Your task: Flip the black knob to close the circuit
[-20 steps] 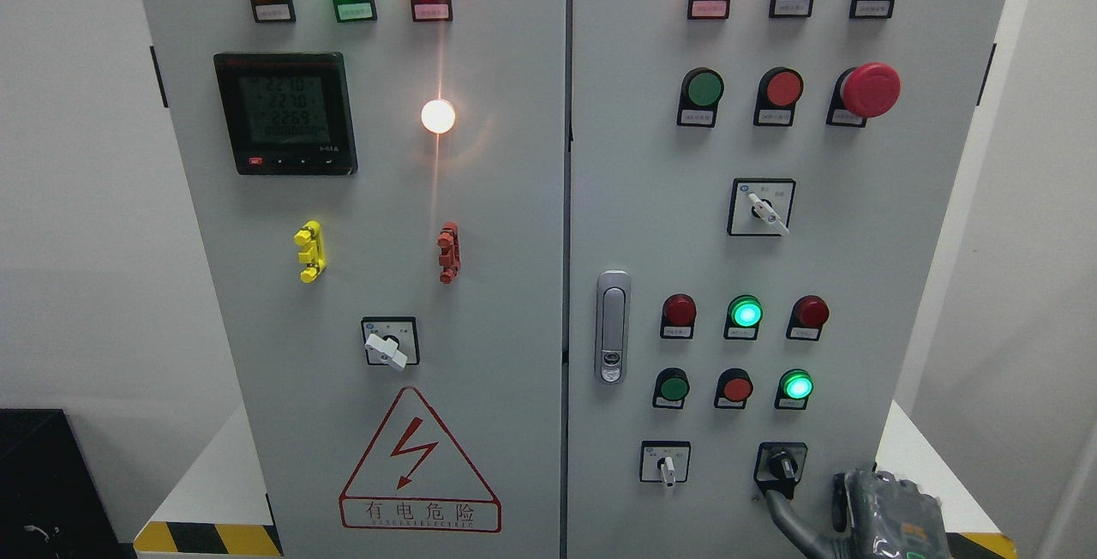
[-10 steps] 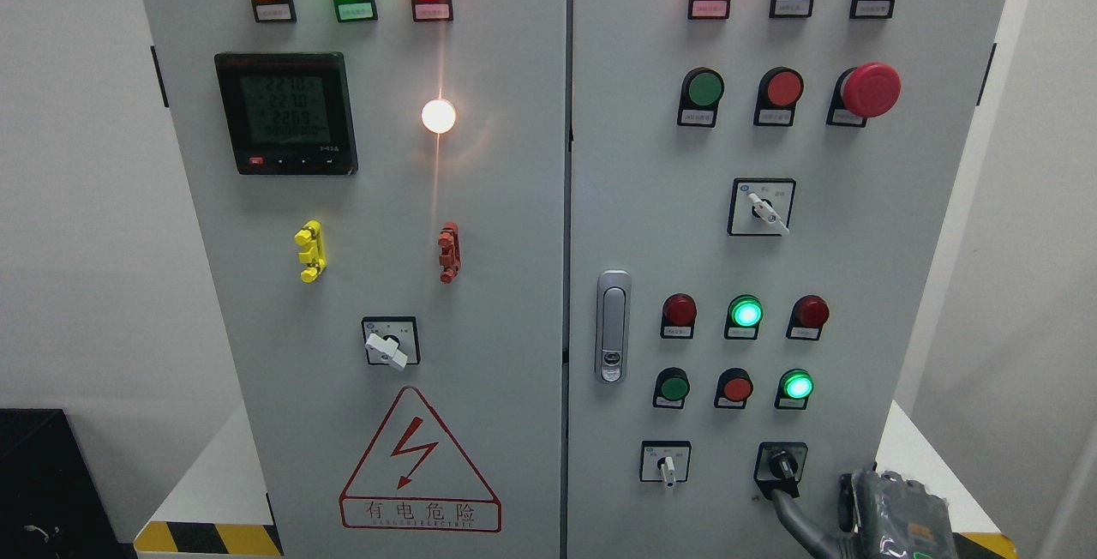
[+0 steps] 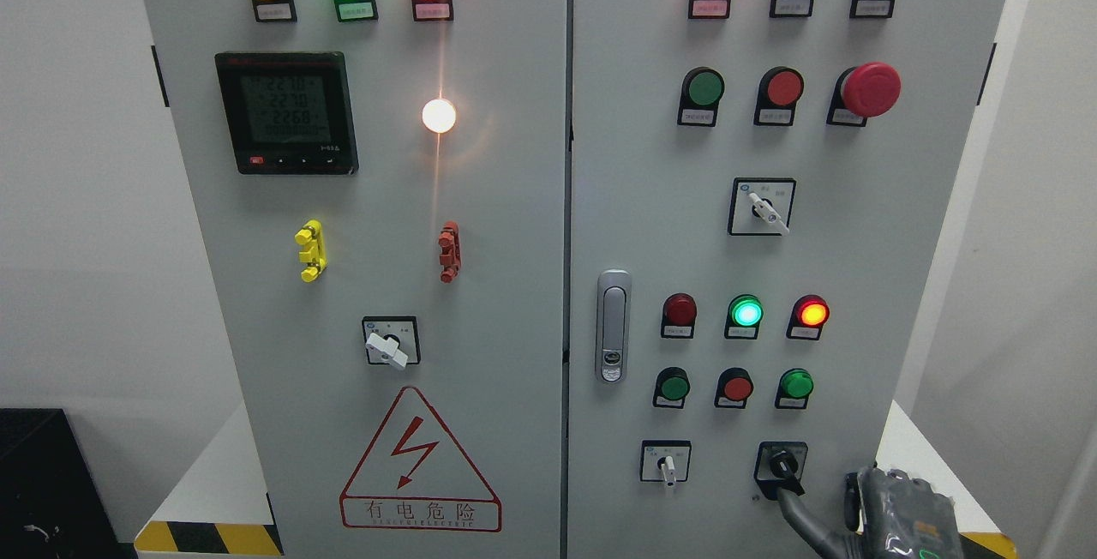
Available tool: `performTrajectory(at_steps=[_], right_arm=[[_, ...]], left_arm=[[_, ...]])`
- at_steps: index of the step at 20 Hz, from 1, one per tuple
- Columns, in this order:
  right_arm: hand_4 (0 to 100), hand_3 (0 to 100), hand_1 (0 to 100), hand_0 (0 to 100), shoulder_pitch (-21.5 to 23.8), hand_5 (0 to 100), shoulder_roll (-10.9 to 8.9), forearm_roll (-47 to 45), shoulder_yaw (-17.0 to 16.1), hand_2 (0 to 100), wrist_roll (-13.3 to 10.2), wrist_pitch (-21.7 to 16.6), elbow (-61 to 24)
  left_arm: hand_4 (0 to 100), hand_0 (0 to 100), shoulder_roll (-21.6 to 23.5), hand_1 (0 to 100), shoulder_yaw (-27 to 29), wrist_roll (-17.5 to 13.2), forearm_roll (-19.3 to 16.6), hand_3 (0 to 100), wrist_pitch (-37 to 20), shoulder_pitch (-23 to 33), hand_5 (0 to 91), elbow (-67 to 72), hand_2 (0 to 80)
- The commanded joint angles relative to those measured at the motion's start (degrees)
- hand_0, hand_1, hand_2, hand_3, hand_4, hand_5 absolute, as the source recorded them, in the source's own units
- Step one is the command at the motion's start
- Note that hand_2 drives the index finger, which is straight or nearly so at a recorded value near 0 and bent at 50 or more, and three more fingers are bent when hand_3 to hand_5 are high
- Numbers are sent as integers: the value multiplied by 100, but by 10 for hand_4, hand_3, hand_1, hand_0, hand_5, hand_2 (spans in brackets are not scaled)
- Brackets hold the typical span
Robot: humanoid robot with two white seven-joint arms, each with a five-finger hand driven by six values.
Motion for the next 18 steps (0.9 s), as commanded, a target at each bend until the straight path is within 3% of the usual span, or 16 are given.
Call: performTrajectory(at_steps=[1,18], right_arm=[[968,1000,55,0,-14,1000,7,-14,-118,892,10,-10,-2],[970,1000,55,0,-32,1000,-37,-32,-153,892,10,-45,-46]], left_arm=[[0,120,0,556,0,-1,0,0,-3,132,0,-167,0],[0,120,0,556,0,-1,0,0,-3,123,0,-167,0]])
